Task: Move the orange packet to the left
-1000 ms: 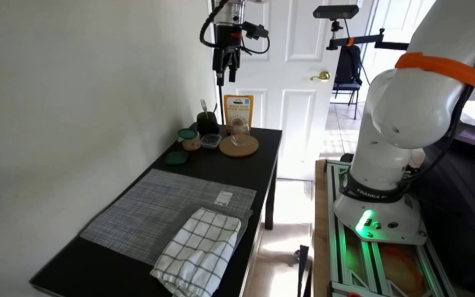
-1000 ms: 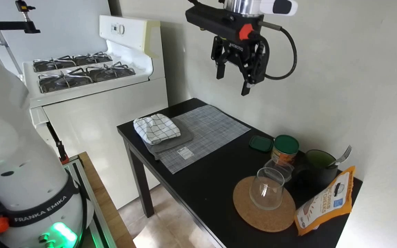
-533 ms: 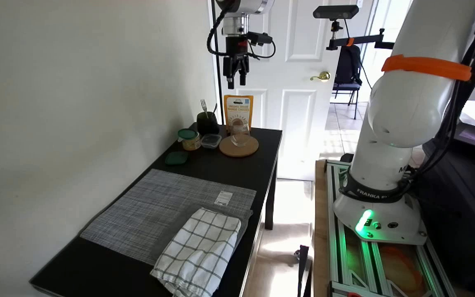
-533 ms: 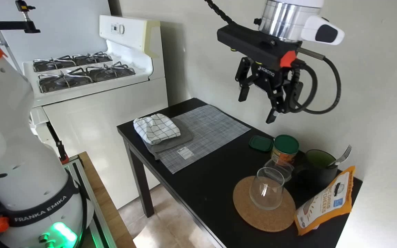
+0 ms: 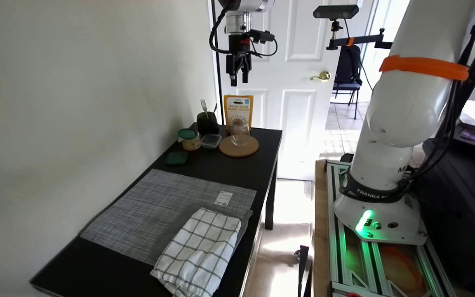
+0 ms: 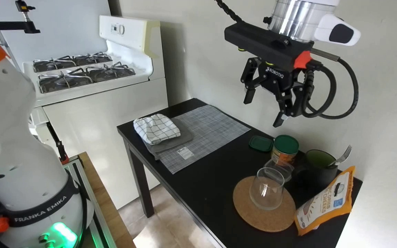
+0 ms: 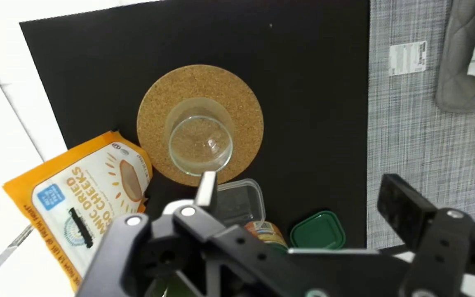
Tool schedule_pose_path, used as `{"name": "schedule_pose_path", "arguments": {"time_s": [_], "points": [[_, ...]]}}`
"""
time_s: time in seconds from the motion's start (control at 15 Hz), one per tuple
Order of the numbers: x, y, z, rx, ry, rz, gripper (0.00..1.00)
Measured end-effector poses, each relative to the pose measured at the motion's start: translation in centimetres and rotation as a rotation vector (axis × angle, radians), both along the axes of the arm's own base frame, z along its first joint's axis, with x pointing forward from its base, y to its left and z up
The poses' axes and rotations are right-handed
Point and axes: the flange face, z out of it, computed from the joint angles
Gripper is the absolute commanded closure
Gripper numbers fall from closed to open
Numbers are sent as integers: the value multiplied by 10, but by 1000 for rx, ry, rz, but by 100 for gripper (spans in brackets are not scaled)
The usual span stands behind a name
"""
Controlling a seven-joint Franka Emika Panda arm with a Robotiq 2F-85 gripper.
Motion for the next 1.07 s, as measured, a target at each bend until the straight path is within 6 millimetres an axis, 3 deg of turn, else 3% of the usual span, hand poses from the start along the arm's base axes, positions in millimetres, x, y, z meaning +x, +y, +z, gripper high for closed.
{"name": "schedule_pose_path", "arguments": {"time_s": [0.47, 0.8, 1.07], "points": [[0, -69, 24, -396, -154, 39, 0], [2, -119, 11, -461, -118, 13, 0], [7, -123, 8, -462, -113, 15, 0]]}}
